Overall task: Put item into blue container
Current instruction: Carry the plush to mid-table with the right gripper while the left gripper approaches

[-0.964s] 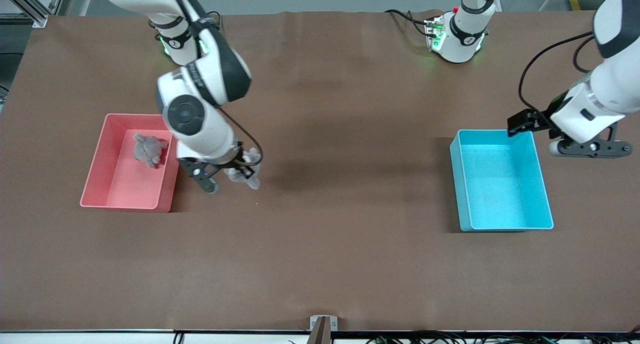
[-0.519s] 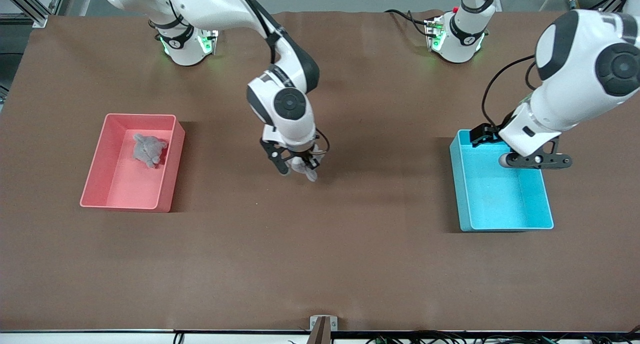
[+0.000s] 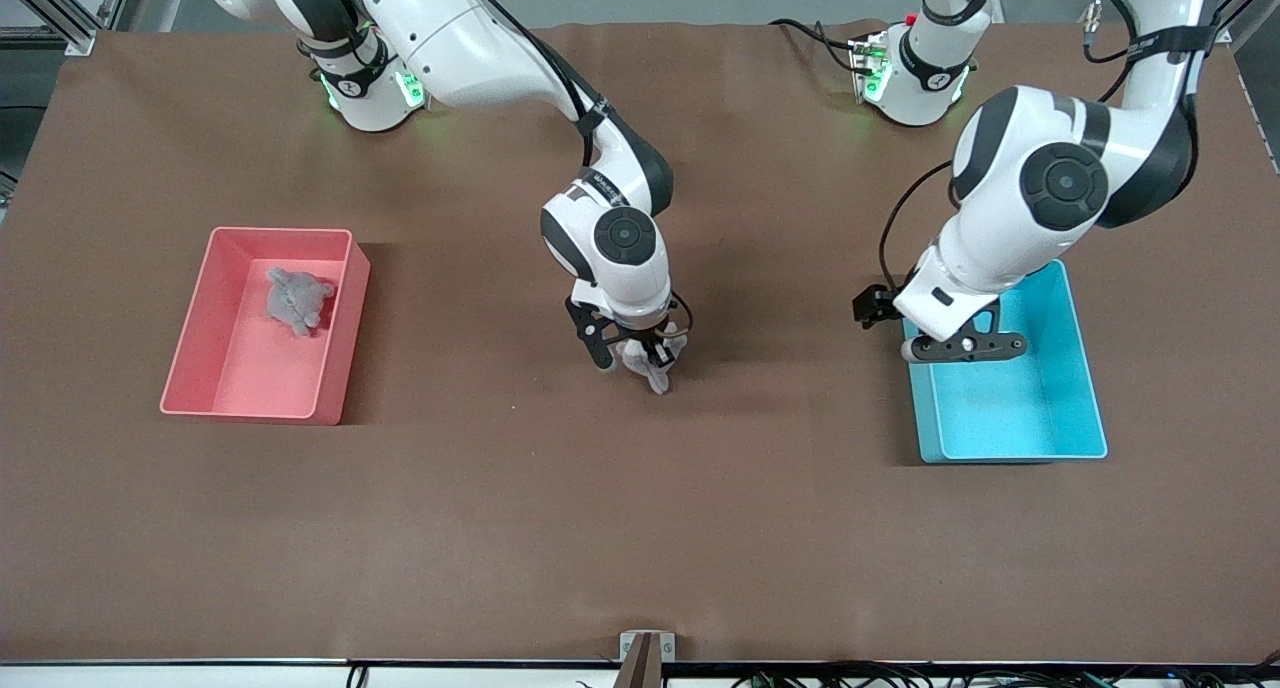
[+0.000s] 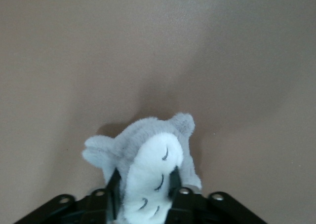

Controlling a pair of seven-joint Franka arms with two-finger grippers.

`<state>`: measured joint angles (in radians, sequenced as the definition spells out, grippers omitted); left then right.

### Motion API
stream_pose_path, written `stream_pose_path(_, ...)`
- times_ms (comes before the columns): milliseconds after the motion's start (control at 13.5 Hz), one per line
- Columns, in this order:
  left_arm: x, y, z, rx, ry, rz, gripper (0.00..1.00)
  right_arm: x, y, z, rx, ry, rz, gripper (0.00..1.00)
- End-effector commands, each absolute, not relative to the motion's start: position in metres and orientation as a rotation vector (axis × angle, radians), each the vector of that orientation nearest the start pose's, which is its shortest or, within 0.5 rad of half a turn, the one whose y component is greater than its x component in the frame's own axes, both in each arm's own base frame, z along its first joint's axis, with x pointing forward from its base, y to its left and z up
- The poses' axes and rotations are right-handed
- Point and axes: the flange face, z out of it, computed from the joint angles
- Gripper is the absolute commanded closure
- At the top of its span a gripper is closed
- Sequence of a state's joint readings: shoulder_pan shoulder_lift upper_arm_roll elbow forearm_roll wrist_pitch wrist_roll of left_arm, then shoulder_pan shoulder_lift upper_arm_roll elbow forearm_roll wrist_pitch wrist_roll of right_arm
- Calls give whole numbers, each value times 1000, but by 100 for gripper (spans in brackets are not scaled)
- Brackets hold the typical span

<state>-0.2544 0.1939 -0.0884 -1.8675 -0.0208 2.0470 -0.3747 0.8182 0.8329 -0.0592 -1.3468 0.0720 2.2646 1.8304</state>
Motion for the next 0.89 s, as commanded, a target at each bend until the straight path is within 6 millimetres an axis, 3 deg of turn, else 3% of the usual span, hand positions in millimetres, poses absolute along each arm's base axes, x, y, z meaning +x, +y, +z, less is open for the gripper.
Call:
stream_pose_path(0, 573, -218, 399, -3200, -110, 14, 0, 543, 520, 246, -2641, 1544, -85, 0)
stream_pose_path(148, 575, -234, 377, -3208, -111, 25, 0, 549, 505, 266, -2784, 1414, -99, 0)
stream_pose_path(223, 577, -241, 364, -3212, -132, 30, 0, 560, 486, 278, -2845, 1359, -68, 0)
stream_pose_path(371, 583, -260, 349, -3238, -211, -8, 0, 578, 448, 330, -2921, 1225, -42, 0)
stream_pose_path(593, 578, -298, 340, -3276, -300, -36, 0, 596, 364, 379, -3049, 1041, 54, 0)
stream_pose_path(816, 571, -365, 329, -3343, -369, -104, 0, 594, 245, 403, -3124, 764, 131, 0)
